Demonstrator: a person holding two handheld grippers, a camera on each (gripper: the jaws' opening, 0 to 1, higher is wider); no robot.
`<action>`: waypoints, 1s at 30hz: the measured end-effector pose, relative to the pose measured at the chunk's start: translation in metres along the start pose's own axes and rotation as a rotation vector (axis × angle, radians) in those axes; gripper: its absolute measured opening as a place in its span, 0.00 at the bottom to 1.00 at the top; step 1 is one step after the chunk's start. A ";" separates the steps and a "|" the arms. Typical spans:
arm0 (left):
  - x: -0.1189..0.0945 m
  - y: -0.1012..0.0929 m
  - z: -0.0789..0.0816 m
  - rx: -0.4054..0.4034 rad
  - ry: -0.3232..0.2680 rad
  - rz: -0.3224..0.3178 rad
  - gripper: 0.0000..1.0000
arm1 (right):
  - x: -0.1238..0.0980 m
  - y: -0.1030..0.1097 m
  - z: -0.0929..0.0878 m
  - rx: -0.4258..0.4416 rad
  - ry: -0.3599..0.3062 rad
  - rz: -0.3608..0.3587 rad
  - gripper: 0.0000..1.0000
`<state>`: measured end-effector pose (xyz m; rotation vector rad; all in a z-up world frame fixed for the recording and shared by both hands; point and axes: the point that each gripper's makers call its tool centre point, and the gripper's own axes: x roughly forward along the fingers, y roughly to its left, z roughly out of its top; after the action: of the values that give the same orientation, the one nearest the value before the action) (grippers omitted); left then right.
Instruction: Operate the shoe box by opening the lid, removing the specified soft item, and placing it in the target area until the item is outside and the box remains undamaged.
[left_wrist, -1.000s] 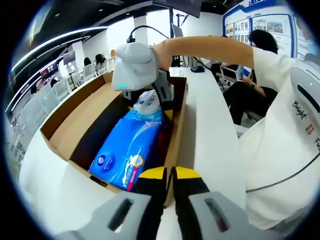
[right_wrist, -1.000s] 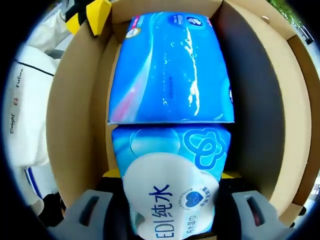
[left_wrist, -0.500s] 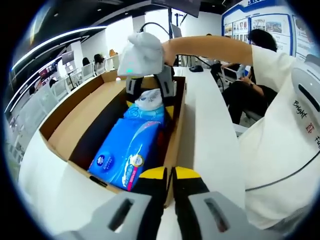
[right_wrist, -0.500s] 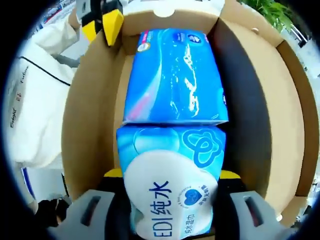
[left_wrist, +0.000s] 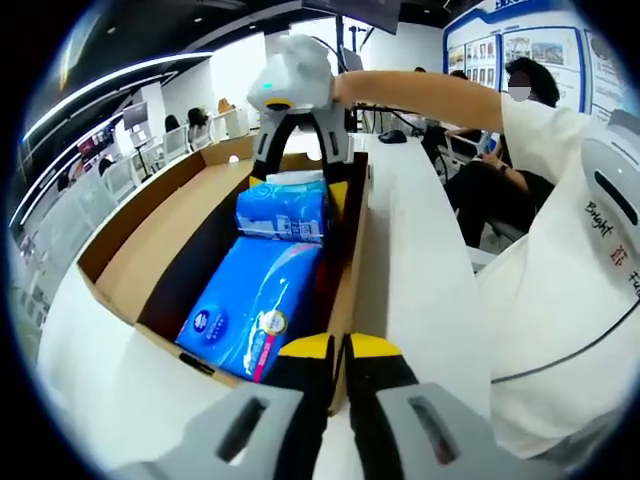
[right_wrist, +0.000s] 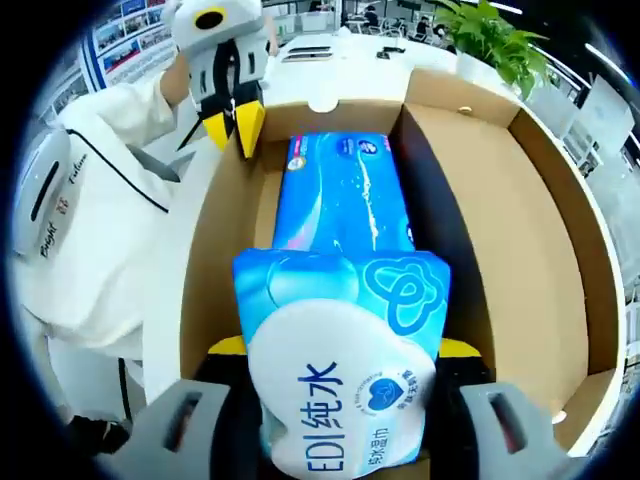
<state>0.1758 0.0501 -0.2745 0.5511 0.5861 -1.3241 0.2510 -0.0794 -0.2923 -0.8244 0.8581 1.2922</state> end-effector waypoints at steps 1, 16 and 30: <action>0.000 0.000 0.000 0.000 0.001 0.001 0.04 | -0.001 -0.007 0.006 0.000 -0.018 -0.042 0.66; 0.000 -0.001 0.000 0.010 -0.004 -0.008 0.04 | -0.005 -0.010 0.028 -0.138 0.095 -0.151 0.65; 0.000 -0.001 0.000 0.012 -0.013 -0.012 0.04 | -0.036 -0.009 0.024 -0.178 0.218 -0.157 0.65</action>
<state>0.1752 0.0500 -0.2744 0.5496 0.5719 -1.3420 0.2586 -0.0753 -0.2494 -1.1673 0.8387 1.1659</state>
